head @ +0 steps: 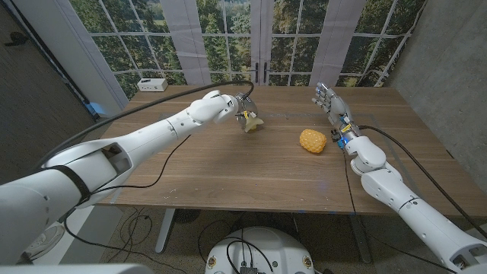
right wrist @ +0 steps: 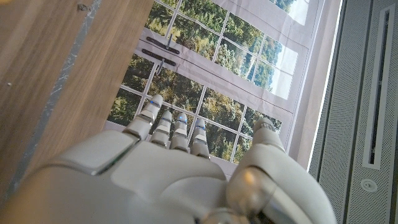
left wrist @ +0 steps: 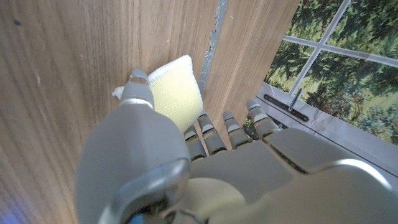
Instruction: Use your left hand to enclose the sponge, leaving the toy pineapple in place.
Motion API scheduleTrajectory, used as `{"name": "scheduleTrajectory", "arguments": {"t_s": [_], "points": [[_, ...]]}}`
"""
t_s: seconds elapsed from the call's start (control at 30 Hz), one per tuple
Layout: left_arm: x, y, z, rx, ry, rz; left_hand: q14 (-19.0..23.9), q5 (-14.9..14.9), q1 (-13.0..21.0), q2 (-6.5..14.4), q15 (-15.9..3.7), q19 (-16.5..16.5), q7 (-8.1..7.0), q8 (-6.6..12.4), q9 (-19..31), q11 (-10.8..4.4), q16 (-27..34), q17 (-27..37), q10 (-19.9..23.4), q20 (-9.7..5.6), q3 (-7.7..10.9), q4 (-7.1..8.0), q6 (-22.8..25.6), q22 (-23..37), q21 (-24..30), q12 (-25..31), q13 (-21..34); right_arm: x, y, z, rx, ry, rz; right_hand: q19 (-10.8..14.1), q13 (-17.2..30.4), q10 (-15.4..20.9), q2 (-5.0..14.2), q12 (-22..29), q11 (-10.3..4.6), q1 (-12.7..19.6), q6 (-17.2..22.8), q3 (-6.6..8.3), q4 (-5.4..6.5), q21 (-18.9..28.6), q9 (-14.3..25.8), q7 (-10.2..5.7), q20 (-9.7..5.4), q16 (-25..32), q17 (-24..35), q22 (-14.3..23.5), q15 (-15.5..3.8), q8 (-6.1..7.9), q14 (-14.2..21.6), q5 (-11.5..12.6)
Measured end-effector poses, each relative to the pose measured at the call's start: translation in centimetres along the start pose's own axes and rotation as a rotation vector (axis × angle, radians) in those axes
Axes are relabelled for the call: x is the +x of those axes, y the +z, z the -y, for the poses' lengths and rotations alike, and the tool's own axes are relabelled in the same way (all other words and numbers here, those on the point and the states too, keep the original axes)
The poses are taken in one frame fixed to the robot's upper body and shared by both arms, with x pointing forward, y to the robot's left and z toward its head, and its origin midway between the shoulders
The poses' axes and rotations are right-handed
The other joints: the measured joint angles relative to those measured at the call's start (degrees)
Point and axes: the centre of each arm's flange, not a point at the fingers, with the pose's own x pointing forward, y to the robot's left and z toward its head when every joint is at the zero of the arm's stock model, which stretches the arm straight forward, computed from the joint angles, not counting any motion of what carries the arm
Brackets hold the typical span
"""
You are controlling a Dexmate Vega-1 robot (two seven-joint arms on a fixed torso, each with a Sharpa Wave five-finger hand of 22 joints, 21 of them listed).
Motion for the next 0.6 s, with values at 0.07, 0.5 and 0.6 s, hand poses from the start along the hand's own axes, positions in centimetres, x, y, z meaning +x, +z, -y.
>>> {"name": "scheduleTrajectory", "arguments": {"t_s": [0.07, 0.5, 0.6], "points": [[0.2, 0.0, 0.1, -0.005, -0.004, -0.002, 0.0, 0.0, 0.12, 0.12, 0.0, 0.0, 0.0, 0.0, 0.0, 0.0, 0.0, 0.0, 0.0, 0.0, 0.0, 0.0, 0.0, 0.0, 0.0, 0.0, 0.0, 0.1, 0.2, -0.1, -0.003, 0.004, 0.004, 0.0, 0.0, 0.0, 0.0, 0.0, 0.0, 0.0, 0.0, 0.0, 0.0, 0.0, 0.0, 0.0, 0.0, 0.0, 0.0, 0.0, 0.0, 0.0, 0.0, 0.0], [2.3, 0.6, 0.7, -0.026, -0.03, 0.011, 0.0, 0.0, 0.68, 0.68, 0.0, 0.32, 0.03, -0.34, 0.0, 0.01, 0.0, 0.0, 0.01, 0.32, 0.01, 0.0, 0.03, 0.0, 0.0, 0.0, 0.29, 0.2, 0.8, -0.3, -0.014, 0.019, 0.022, 0.0, 0.0, 0.32, 0.0, 0.0, 0.32, 0.0, 0.0, 0.0, 0.0, 0.0, 0.0, 0.0, 0.0, 0.0, 0.0, 0.0, 0.0, 0.0, 0.0, 0.0], [2.7, 0.9, 0.6, -0.029, -0.031, 0.017, 0.26, 0.0, 1.56, 1.55, -0.21, 0.32, 0.32, -0.31, 0.03, -0.09, 0.0, 0.0, 0.64, 0.32, 0.01, 0.0, 0.84, 0.0, 0.0, 0.0, 0.29, 0.2, 0.8, -0.4, -0.013, 0.019, 0.023, 0.0, 0.0, 0.32, 0.0, 0.0, 0.32, 0.0, 0.0, 0.0, 0.0, 0.0, 0.0, 0.0, 0.0, 0.0, 0.0, 0.0, 0.0, 0.0, 0.0, 0.0]]}}
